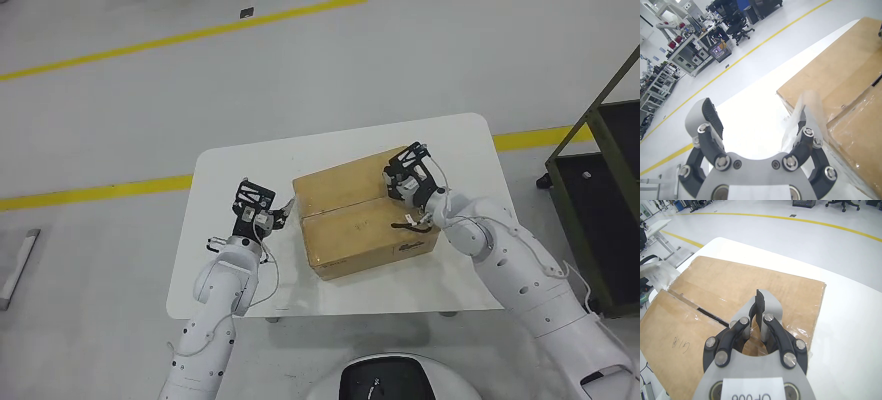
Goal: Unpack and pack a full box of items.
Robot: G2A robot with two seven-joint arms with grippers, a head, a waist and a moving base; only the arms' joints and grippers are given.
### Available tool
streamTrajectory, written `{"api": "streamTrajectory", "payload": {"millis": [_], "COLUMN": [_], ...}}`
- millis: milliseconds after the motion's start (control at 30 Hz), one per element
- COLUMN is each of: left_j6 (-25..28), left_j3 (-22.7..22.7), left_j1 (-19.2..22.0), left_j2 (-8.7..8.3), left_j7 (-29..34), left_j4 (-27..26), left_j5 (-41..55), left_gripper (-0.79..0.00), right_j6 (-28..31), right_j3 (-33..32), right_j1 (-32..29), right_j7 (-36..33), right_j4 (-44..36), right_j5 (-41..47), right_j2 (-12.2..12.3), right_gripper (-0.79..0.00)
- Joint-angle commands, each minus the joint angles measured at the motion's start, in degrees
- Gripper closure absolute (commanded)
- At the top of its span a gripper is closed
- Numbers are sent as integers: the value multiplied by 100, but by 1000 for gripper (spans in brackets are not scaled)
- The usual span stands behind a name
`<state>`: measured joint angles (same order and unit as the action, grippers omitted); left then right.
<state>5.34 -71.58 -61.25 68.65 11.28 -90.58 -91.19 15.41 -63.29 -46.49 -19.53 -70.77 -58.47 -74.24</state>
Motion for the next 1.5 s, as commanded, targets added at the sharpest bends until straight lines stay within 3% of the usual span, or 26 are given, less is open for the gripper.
{"api": "streamTrajectory", "payload": {"millis": [0,467,1200,1367,1467], "left_j6": [70,427,905,908,923], "left_j3": [38,625,1826,2015,1983], "left_j1": [58,614,1421,1558,1544], "left_j2": [8,156,500,586,600], "left_j7": [-3,5,96,108,175], "left_j4": [-68,49,328,287,243], "left_j5": [-35,-103,-417,-431,-419], "left_gripper": [-785,-785,-785,-785,-785], "right_j6": [4,-161,-295,-330,-365], "right_j3": [-2,-569,-2022,-2323,-2448], "right_j1": [4,-105,-957,-1152,-1225], "right_j7": [-7,-53,-72,-85,-195], "right_j4": [-3,-314,-1242,-1449,-1600], "right_j5": [16,344,518,646,955], "right_j2": [-4,74,368,420,431], "right_gripper": [0,0,0,-46,-182]}}
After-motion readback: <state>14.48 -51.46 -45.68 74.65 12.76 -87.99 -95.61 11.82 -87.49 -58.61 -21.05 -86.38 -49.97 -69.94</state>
